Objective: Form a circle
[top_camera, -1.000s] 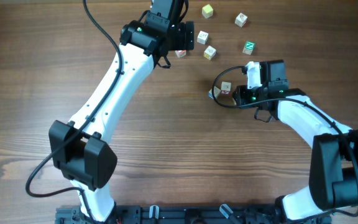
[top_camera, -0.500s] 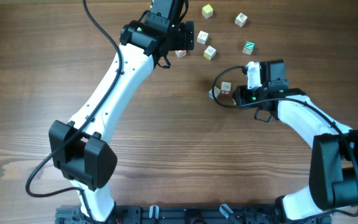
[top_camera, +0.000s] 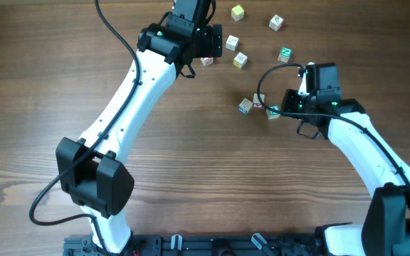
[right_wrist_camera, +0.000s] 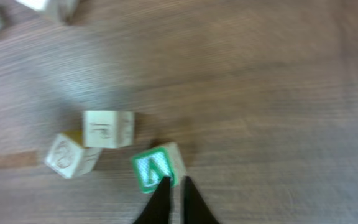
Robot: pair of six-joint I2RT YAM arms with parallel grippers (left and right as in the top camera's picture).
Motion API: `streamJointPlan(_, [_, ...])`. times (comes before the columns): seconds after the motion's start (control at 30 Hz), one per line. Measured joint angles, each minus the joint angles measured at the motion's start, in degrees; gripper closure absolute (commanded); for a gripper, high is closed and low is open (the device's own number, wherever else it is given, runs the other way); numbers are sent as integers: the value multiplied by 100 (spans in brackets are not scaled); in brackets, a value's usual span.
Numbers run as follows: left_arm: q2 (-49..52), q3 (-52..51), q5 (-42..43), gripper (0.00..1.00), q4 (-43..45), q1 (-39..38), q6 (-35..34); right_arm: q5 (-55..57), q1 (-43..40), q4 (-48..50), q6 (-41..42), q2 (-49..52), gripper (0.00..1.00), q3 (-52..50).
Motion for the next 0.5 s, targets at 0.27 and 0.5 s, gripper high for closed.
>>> streamJointPlan(0.27, [0,0,-2,0,0,0,0,299,2,-66,605,546,96,0])
streamJointPlan(0.5, [-2,0,0,0,0,0,0,256,2,-136,643,1119,96,2])
